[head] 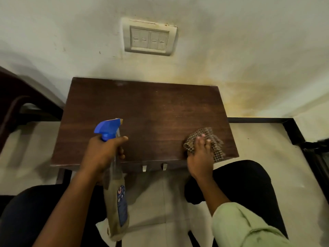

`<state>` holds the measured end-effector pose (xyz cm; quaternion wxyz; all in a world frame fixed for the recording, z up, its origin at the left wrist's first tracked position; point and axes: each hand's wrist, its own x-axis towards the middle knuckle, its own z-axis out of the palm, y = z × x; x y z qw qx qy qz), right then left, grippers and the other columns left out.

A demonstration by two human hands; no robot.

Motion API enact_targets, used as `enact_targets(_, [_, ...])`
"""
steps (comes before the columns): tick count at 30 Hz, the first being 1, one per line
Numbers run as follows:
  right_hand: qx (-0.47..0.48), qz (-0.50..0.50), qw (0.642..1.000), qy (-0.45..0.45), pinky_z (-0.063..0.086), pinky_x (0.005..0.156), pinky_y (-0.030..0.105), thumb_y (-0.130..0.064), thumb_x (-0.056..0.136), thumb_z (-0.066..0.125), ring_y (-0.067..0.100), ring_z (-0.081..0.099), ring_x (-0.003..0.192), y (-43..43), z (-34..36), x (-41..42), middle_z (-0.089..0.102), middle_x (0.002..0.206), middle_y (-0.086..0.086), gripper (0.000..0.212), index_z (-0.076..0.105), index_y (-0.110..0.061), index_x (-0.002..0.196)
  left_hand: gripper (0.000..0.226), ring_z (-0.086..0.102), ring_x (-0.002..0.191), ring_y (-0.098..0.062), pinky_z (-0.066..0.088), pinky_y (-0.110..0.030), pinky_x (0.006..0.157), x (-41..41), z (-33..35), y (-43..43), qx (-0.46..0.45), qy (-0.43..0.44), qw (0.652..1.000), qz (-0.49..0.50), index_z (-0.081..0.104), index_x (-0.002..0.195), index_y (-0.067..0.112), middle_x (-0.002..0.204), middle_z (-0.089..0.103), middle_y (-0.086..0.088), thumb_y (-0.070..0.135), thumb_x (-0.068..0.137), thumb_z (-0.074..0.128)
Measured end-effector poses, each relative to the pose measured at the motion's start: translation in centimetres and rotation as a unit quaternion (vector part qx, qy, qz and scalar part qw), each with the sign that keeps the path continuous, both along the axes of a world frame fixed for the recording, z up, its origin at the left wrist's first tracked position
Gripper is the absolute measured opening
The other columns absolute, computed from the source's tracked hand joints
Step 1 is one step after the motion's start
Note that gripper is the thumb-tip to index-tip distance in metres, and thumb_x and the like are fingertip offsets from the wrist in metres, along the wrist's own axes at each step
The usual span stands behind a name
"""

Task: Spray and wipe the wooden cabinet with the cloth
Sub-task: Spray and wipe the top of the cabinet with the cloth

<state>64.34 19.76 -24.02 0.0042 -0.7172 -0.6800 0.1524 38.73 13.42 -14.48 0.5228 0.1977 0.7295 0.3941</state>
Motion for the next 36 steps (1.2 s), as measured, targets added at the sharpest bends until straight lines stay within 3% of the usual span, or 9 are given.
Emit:
enact_targets(2, [0.011, 0.074, 0.997, 0.021, 0.018, 0.117, 0.049, -0.027, 0.090, 0.044, 0.032, 0.007, 0.148, -2.1, -0.3, -4.3, 0.012, 0.160, 0.007, 0.066, 0.023, -0.011, 0.151, 0.024, 0.063, 0.077, -0.033, 0.052, -0.045, 0.077, -0.9, 0.3, -1.3, -0.009, 0.011, 1.000, 0.021, 0.058, 0.101, 0.003, 0.090, 0.063, -0.023, 0.022, 0.087, 0.064])
enact_targets(5, [-0.019, 0.194, 0.980, 0.044, 0.008, 0.118, 0.047, -0.028, 0.084, 0.039, 0.027, -0.001, 0.148, -4.3, -0.6, -9.8, 0.004, 0.161, 0.002, 0.073, 0.018, -0.014, 0.152, 0.016, 0.063, 0.076, -0.032, 0.052, -0.048, 0.078, -1.8, 0.7, -2.8, -0.008, 0.027, 0.999, 0.040, 0.058, 0.094, 0.010, 0.088, 0.064, -0.020, 0.023, 0.086, 0.065])
enact_targets(10, [-0.034, 0.352, 0.933, 0.058, 0.007, 0.119, 0.041, -0.027, 0.081, 0.034, 0.015, -0.002, 0.148, -3.5, -0.4, -8.5, 0.006, 0.160, -0.008, 0.073, 0.020, -0.020, 0.152, 0.021, 0.065, 0.078, -0.033, 0.054, -0.048, 0.077, -2.3, 0.5, -3.3, -0.003, 0.016, 0.998, 0.058, 0.061, 0.099, 0.008, 0.092, 0.065, -0.024, 0.022, 0.084, 0.067])
enact_targets(14, [-0.015, 0.218, 0.975, 0.050, 0.017, 0.118, 0.044, -0.019, 0.091, 0.046, 0.015, -0.001, 0.148, -0.9, -0.7, -3.1, 0.007, 0.160, -0.008, 0.066, 0.020, -0.022, 0.152, 0.029, 0.067, 0.090, -0.036, 0.055, -0.044, 0.077, -2.8, 0.3, -3.0, -0.006, -0.006, 0.998, 0.065, 0.061, 0.106, 0.006, 0.101, 0.067, -0.025, 0.025, 0.085, 0.066])
enact_targets(19, [-0.015, 0.108, 0.994, 0.010, 0.010, 0.119, 0.045, -0.026, 0.095, 0.046, 0.026, 0.000, 0.148, -1.0, -0.1, -6.4, 0.006, 0.161, 0.002, 0.065, 0.018, -0.015, 0.152, 0.026, 0.067, 0.090, -0.037, 0.056, -0.045, 0.078, -3.5, 0.3, -3.0, 0.006, 0.001, 0.998, 0.062, 0.061, 0.104, 0.009, 0.100, 0.067, -0.024, 0.025, 0.084, 0.066])
enact_targets(22, [-0.020, 0.194, 0.980, 0.041, 0.009, 0.120, 0.045, -0.026, 0.091, 0.047, 0.026, -0.003, 0.148, -3.5, 0.2, -11.4, 0.003, 0.161, 0.002, 0.070, 0.015, -0.016, 0.152, 0.017, 0.066, 0.079, -0.030, 0.055, -0.041, 0.072, -3.6, 0.5, -3.1, 0.012, 0.012, 0.998, 0.064, 0.059, 0.097, 0.013, 0.096, 0.066, -0.022, 0.023, 0.085, 0.066])
enact_targets(26, [-0.076, 0.366, 0.924, 0.079, -0.002, 0.120, 0.045, -0.031, 0.094, 0.047, 0.021, -0.010, 0.148, -6.3, 0.5, -17.4, -0.004, 0.161, -0.004, 0.071, 0.008, -0.020, 0.153, 0.017, 0.060, 0.072, -0.025, 0.052, -0.040, 0.073, -3.2, 0.9, -3.2, 0.026, 0.004, 0.994, 0.105, 0.052, 0.077, 0.021, 0.078, 0.060, -0.011, 0.015, 0.085, 0.065])
enact_targets(30, [-0.076, 0.448, 0.888, 0.068, -0.003, 0.118, 0.040, -0.026, 0.093, 0.048, 0.016, -0.006, 0.148, -5.2, 0.7, -16.5, 0.000, 0.161, -0.008, 0.069, 0.013, -0.023, 0.152, 0.017, 0.060, 0.071, -0.024, 0.053, -0.043, 0.076, -3.2, 1.0, -3.4, 0.018, 0.004, 0.993, 0.117, 0.052, 0.076, 0.021, 0.077, 0.060, -0.010, 0.015, 0.085, 0.065])
enact_targets(36, [-0.019, 0.300, 0.948, 0.101, 0.017, 0.118, 0.044, -0.018, 0.076, 0.043, 0.016, 0.008, 0.148, -3.3, -0.4, -8.7, 0.017, 0.158, -0.008, 0.075, 0.029, -0.021, 0.149, 0.020, 0.067, 0.079, -0.029, 0.055, -0.039, 0.069, -4.1, 0.3, -3.4, -0.010, 0.015, 0.997, 0.081, 0.060, 0.097, 0.011, 0.097, 0.067, -0.021, 0.026, 0.084, 0.067])
